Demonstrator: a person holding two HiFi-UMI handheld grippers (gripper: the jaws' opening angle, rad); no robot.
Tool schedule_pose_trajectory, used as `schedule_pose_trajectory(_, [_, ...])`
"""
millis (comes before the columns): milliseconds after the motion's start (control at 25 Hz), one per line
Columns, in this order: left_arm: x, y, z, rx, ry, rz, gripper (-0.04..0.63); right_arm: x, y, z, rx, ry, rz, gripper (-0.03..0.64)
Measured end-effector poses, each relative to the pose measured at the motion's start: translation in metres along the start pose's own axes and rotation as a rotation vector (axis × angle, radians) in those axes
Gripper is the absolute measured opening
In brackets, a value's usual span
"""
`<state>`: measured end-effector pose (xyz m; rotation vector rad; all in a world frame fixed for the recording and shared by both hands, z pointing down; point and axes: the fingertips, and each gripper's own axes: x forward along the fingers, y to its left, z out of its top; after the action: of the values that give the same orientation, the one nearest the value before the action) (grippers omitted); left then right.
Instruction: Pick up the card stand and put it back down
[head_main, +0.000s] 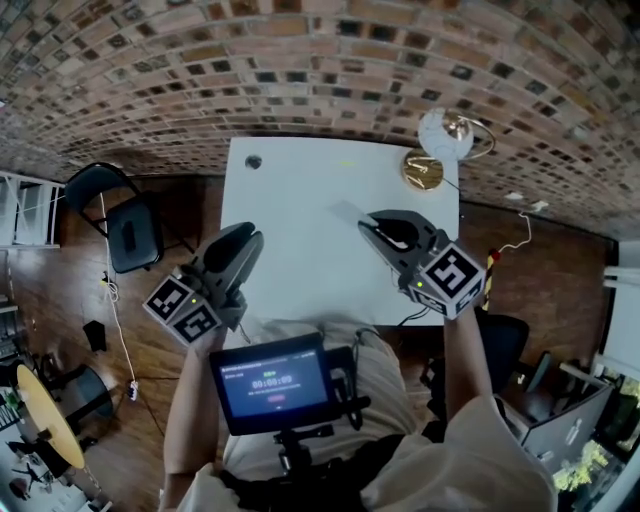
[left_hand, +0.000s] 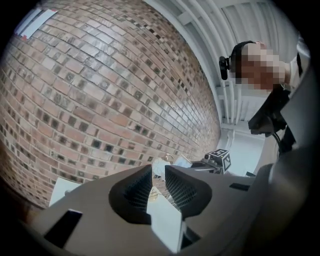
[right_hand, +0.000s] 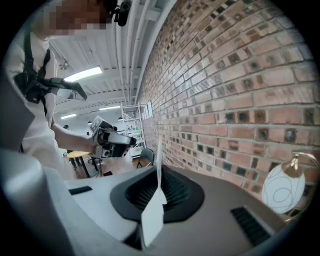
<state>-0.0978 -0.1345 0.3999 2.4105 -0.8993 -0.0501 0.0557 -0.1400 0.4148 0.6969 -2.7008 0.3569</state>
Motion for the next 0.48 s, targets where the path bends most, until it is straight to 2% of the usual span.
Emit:
schedule_pose_trajectory(120, [0.005, -0.007, 0.011, 0.01, -0.01, -0.015, 0.084, -0.012, 0.003, 0.016, -0.015, -0.034, 0.004, 0.031])
schedule_pose_trajectory(240, [0.009, -0.014, 0.017, -0.02, -0.028, -0.045, 0.084, -0.023, 0.008, 0.027, -0.017, -0.062, 0.018, 0.031])
schedule_pose_trajectory(480, [0.016, -0.023, 0.017, -0.028, -0.03, -0.068, 0.084, -0.037, 0.015, 0.03, -0.049, -0.072, 0.039, 0.031])
